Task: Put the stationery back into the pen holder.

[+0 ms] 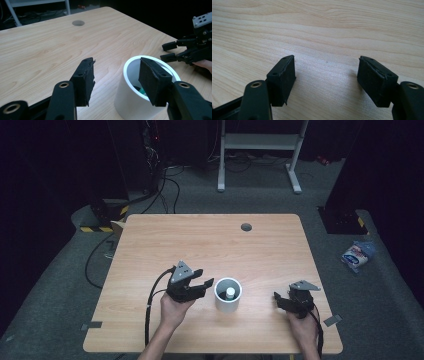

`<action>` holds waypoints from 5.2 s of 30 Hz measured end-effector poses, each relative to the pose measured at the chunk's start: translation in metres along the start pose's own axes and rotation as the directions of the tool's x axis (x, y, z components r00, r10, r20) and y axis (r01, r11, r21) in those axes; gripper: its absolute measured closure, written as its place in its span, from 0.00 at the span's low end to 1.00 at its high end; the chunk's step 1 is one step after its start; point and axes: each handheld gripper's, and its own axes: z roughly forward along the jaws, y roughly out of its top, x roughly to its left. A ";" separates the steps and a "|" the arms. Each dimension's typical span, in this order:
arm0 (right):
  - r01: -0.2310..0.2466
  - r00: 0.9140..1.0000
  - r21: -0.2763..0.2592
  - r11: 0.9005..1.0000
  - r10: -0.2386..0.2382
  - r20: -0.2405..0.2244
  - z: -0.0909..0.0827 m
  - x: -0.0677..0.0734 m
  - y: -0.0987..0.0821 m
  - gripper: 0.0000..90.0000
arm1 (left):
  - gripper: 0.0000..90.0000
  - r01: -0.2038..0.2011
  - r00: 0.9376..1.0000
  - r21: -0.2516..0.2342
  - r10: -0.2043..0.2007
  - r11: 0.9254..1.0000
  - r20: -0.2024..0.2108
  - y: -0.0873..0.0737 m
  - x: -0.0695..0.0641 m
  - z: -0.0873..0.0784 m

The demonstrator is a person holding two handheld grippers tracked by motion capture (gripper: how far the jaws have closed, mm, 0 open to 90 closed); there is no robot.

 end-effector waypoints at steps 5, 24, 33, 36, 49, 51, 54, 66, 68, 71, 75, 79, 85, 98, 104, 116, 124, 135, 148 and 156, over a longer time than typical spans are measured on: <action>0.000 1.000 0.000 1.000 0.000 0.000 0.000 0.000 0.000 0.34 | 0.51 0.011 1.000 -0.004 -0.011 1.000 -0.019 -0.002 0.005 -0.006; -0.003 1.000 0.000 1.000 0.003 0.000 0.000 0.000 0.000 0.34 | 0.50 0.084 0.992 -0.044 -0.088 0.995 -0.091 -0.018 0.029 -0.031; -0.003 1.000 0.000 1.000 0.003 0.000 0.000 0.000 0.000 0.34 | 0.50 0.113 0.986 -0.056 -0.119 0.992 -0.117 -0.025 0.037 -0.040; -0.003 1.000 0.000 1.000 0.003 0.000 0.000 0.000 0.000 0.34 | 0.50 0.122 0.984 -0.056 -0.128 0.991 -0.127 -0.027 0.041 -0.042; -0.003 1.000 0.000 1.000 0.003 0.000 0.000 0.000 0.000 0.34 | 0.50 0.160 0.972 -0.061 -0.168 0.985 -0.166 -0.040 0.051 -0.054; -0.003 1.000 0.000 1.000 0.003 0.000 0.000 0.000 0.000 0.34 | 0.50 0.164 0.970 -0.059 -0.172 0.985 -0.170 -0.042 0.052 -0.055; -0.003 1.000 0.000 1.000 0.003 0.000 0.000 0.000 0.000 0.34 | 0.50 0.166 0.969 -0.056 -0.173 0.985 -0.178 -0.045 0.054 -0.056; -0.003 1.000 0.000 1.000 0.003 0.000 0.000 0.000 0.000 0.34 | 0.49 0.181 0.961 -0.023 -0.182 0.983 -0.210 -0.058 0.058 -0.056; -0.003 1.000 0.000 1.000 0.003 0.000 0.000 0.000 0.000 0.34 | 0.49 0.180 0.961 -0.016 -0.180 0.983 -0.212 -0.060 0.058 -0.055; -0.003 1.000 0.000 1.000 0.003 0.000 0.000 0.000 0.000 0.34 | 0.48 0.185 0.959 -0.010 -0.183 0.983 -0.216 -0.063 0.059 -0.055; -0.003 1.000 0.000 1.000 0.003 0.000 0.000 0.000 0.000 0.34 | 0.48 0.194 0.957 -0.007 -0.191 0.981 -0.219 -0.067 0.059 -0.054; -0.003 1.000 0.000 1.000 0.003 0.000 0.000 0.000 0.000 0.34 | 0.48 0.197 0.955 0.011 -0.190 0.980 -0.227 -0.071 0.060 -0.051; -0.003 1.000 0.000 1.000 0.003 0.000 0.000 0.000 0.000 0.34 | 0.47 0.197 0.953 0.036 -0.183 0.980 -0.240 -0.078 0.060 -0.047; -0.003 1.000 0.000 1.000 0.003 0.000 0.000 0.000 0.000 0.34 | 0.47 0.222 0.949 0.061 -0.201 0.973 -0.243 -0.090 0.059 -0.038; -0.003 1.000 0.000 1.000 0.003 0.000 0.000 0.000 0.000 0.34 | 0.47 0.222 0.947 0.086 -0.194 0.971 -0.256 -0.095 0.059 -0.032; -0.003 1.000 0.000 1.000 0.003 0.000 0.000 0.000 0.000 0.34 | 0.47 0.175 0.948 0.140 -0.128 0.975 -0.293 -0.098 0.055 -0.017; -0.003 1.000 0.000 1.000 0.003 0.000 0.000 0.000 0.000 0.34 | 0.47 0.174 0.946 0.160 -0.120 0.972 -0.299 -0.101 0.056 -0.010; -0.004 1.000 0.001 1.000 0.004 0.000 0.000 0.000 0.000 0.34 | 0.47 0.153 0.944 0.191 -0.086 0.970 -0.319 -0.105 0.056 -0.003; -0.008 1.000 0.002 1.000 0.008 0.001 0.000 0.001 0.000 0.34 | 0.40 0.137 0.937 0.215 -0.056 0.967 -0.344 -0.108 0.051 0.001; -0.008 1.000 0.001 1.000 0.008 0.001 0.000 0.001 0.000 0.34 | 0.35 0.146 0.936 0.213 -0.065 0.966 -0.346 -0.108 0.050 0.001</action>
